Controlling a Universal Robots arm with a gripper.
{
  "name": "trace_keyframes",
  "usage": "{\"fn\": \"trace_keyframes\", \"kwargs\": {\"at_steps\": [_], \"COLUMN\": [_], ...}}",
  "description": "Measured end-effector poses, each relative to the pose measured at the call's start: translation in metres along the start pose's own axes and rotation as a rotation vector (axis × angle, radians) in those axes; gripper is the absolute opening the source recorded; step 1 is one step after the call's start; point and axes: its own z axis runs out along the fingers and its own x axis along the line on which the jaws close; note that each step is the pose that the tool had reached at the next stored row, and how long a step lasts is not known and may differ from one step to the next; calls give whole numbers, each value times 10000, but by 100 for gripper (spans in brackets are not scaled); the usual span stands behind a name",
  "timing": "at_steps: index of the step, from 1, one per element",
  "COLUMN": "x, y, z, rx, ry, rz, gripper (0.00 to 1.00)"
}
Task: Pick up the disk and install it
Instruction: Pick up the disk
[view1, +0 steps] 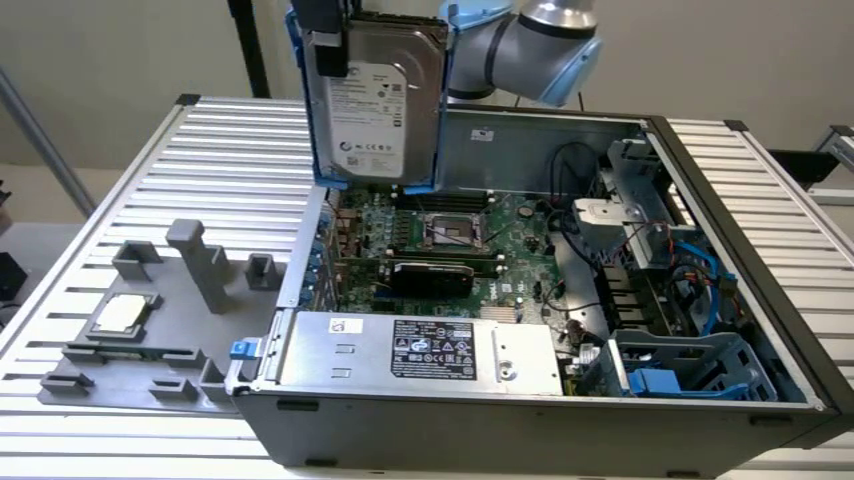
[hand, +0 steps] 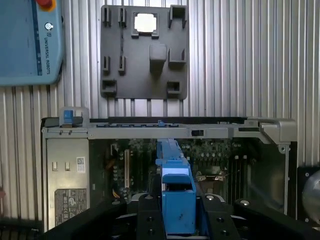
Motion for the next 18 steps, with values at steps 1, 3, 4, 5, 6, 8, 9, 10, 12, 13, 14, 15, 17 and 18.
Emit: {"fn": "trace_keyframes", "kwargs": {"at_steps": [1, 3, 4, 5, 6, 8, 9, 10, 12, 13, 14, 15, 17, 18], "x": [13, 38, 51, 65, 79, 106, 120, 134, 163, 177, 191, 208, 238, 255], "y": [-45, -137, -184, -229, -273, -366, -411, -457, -551, -593, -637, -686, -772, -818], "z": [-2, -6, -9, -11, -13, -17, -19, -21, -26, -27, -30, -32, -36, -38], "rx": [0, -1, -2, -2, -1, 0, -1, 0, -2, -1, -2, -1, -1, -1], "ry": [0, 0, 2, 3, 1, 1, 1, 0, 1, 1, 2, 1, 1, 1], "rz": [-1, 0, 0, -1, 0, 0, 0, 0, -1, -1, 0, 0, -1, 0], "gripper": [0, 0, 0, 0, 0, 0, 0, 0, 0, 0, 0, 0, 0, 0]}}
